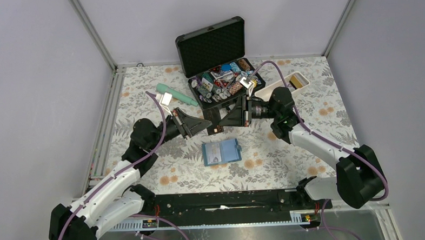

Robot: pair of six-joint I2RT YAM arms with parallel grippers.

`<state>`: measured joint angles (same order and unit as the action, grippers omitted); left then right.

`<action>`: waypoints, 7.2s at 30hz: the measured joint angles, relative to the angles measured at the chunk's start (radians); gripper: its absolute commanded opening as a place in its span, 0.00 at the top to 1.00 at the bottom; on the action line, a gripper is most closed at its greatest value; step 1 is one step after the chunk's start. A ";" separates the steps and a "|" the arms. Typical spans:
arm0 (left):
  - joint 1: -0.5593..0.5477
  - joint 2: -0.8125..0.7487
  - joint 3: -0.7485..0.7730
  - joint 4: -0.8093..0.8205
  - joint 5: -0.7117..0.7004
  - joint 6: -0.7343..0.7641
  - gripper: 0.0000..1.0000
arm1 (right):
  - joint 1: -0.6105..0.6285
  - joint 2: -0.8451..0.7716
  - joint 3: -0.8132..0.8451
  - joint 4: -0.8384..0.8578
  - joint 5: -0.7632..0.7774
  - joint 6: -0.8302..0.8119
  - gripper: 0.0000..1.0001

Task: Put the credit cards into the card holder
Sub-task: Insert the credit card into the card holder.

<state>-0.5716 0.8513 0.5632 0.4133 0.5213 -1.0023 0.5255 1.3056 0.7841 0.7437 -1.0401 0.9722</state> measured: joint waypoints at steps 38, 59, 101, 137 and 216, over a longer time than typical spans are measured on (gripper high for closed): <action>-0.091 0.356 -0.013 -0.428 -0.190 0.089 1.00 | 0.239 0.079 -0.076 -0.924 1.033 -0.512 0.32; -0.115 0.468 -0.002 -0.400 -0.221 0.076 1.00 | 0.262 0.212 -0.058 -0.863 1.078 -0.500 0.63; -0.144 0.515 0.004 -0.419 -0.369 -0.028 1.00 | 0.262 0.245 -0.047 -0.828 1.108 -0.499 1.00; -0.163 0.457 -0.155 -0.240 -0.418 -0.219 1.00 | 0.262 0.248 -0.047 -0.820 1.109 -0.497 1.00; -0.186 0.519 -0.285 0.077 -0.415 -0.237 1.00 | 0.269 0.272 -0.020 -0.827 1.126 -0.497 1.00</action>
<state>-0.7578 1.3705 0.2787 0.4900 0.1059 -1.2396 0.7948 1.5776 0.7639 -0.0830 0.0860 0.4755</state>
